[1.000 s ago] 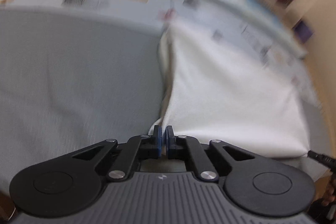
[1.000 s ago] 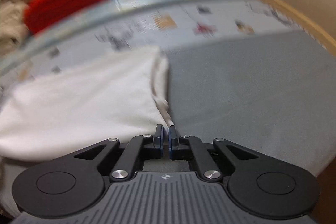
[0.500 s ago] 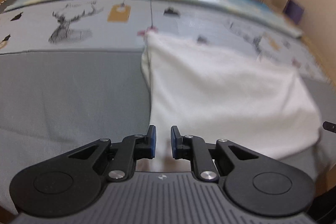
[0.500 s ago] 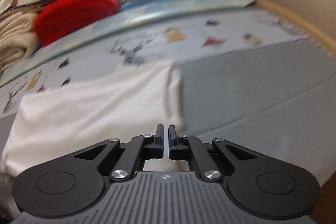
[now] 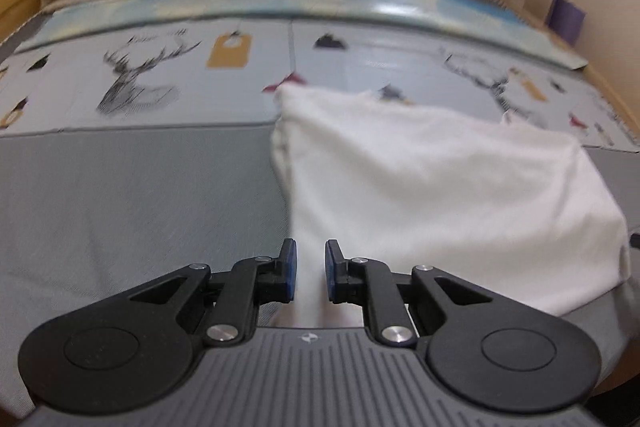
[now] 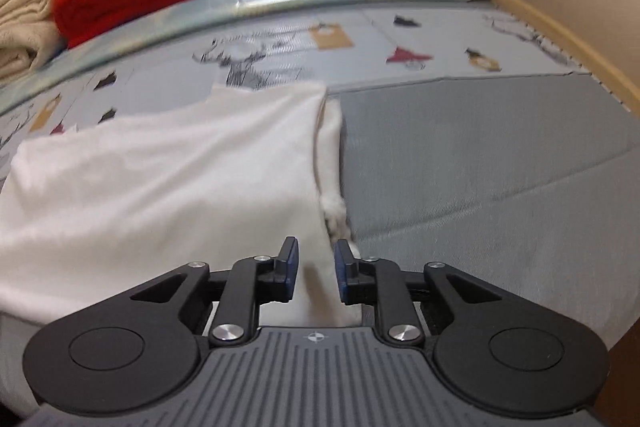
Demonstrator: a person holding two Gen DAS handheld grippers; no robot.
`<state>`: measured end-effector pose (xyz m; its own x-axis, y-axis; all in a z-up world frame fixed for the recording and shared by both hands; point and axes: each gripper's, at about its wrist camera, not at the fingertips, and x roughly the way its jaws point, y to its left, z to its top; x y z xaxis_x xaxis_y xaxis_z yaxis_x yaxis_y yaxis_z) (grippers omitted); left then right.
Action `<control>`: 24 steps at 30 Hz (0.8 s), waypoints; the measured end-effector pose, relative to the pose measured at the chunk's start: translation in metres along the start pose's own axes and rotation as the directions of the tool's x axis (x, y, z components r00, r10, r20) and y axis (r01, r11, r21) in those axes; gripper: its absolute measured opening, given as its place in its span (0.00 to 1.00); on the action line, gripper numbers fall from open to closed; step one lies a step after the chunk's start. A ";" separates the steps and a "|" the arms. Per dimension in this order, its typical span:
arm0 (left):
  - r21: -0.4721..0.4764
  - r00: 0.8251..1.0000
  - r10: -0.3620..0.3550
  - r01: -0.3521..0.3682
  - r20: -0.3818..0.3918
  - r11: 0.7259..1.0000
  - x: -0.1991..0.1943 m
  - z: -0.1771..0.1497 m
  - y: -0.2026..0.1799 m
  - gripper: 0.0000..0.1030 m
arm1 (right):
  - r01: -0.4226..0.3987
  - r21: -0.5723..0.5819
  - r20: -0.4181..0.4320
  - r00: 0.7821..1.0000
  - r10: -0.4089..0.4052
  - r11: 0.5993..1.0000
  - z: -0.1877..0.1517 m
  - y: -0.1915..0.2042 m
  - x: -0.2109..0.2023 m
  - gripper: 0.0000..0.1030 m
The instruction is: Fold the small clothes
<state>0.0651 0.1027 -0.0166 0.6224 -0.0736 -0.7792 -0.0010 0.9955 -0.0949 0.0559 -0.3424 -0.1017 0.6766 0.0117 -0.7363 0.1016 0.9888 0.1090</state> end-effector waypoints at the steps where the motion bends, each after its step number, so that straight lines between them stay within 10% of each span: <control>1: 0.001 1.000 -0.013 0.013 0.003 1.000 0.006 0.003 -0.006 0.16 | 0.011 0.003 0.001 1.000 -0.011 1.000 0.000 0.000 0.001 0.25; 7: 0.024 0.997 0.025 -0.023 -0.078 0.999 0.033 0.004 -0.021 0.16 | 0.061 0.037 -0.161 0.985 -0.055 0.997 -0.011 -0.006 0.029 0.37; 12: 0.030 0.999 -0.007 0.008 -0.052 1.000 0.030 0.002 -0.025 0.16 | 0.070 0.011 -0.061 0.996 -0.069 0.998 -0.007 -0.004 0.016 0.38; 16: 0.082 0.991 0.049 -0.039 -0.124 0.996 0.042 -0.008 -0.029 0.16 | 0.124 0.063 -0.143 0.983 -0.114 0.990 -0.012 -0.014 0.027 0.38; 24: 0.089 0.999 -0.028 0.025 0.034 0.996 -0.019 0.021 -0.022 0.27 | 0.064 0.064 0.109 0.992 -0.071 0.996 0.016 0.011 -0.026 0.39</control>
<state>0.0698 0.0833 0.0136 0.6481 -0.0991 -0.7550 0.0842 0.9947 -0.0584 0.0507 -0.3344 -0.0708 0.7431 -0.0748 -0.6650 0.1910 0.9761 0.1037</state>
